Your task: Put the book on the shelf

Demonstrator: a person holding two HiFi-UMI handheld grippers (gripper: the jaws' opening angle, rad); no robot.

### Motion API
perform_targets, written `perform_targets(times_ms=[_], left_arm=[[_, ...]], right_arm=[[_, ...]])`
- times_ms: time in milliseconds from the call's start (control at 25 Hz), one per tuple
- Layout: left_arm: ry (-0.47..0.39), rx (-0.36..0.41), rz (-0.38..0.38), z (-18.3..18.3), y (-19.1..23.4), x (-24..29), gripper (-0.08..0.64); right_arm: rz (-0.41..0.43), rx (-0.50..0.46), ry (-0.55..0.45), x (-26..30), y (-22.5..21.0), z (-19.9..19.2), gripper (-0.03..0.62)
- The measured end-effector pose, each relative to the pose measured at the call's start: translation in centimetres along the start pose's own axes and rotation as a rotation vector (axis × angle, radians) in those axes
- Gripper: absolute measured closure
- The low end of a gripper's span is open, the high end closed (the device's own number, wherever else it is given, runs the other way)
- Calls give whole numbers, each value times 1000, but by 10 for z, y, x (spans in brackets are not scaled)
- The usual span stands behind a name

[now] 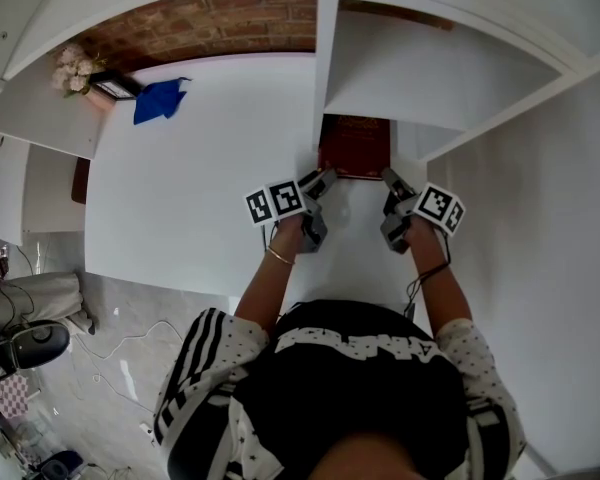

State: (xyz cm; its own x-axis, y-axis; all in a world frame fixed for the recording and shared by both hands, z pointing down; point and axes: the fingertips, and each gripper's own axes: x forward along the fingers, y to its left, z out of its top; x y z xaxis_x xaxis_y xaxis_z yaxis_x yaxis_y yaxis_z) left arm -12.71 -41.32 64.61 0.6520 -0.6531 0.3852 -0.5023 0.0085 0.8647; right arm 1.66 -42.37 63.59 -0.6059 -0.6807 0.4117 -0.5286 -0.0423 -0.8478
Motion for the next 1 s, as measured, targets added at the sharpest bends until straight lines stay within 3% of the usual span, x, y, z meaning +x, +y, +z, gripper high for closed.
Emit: perform_targets(times_ms=[1000], left_arm=[[0,9,-8,19,1,7,313]], right_arm=[[-24,31,-58,24,-4,26,465]])
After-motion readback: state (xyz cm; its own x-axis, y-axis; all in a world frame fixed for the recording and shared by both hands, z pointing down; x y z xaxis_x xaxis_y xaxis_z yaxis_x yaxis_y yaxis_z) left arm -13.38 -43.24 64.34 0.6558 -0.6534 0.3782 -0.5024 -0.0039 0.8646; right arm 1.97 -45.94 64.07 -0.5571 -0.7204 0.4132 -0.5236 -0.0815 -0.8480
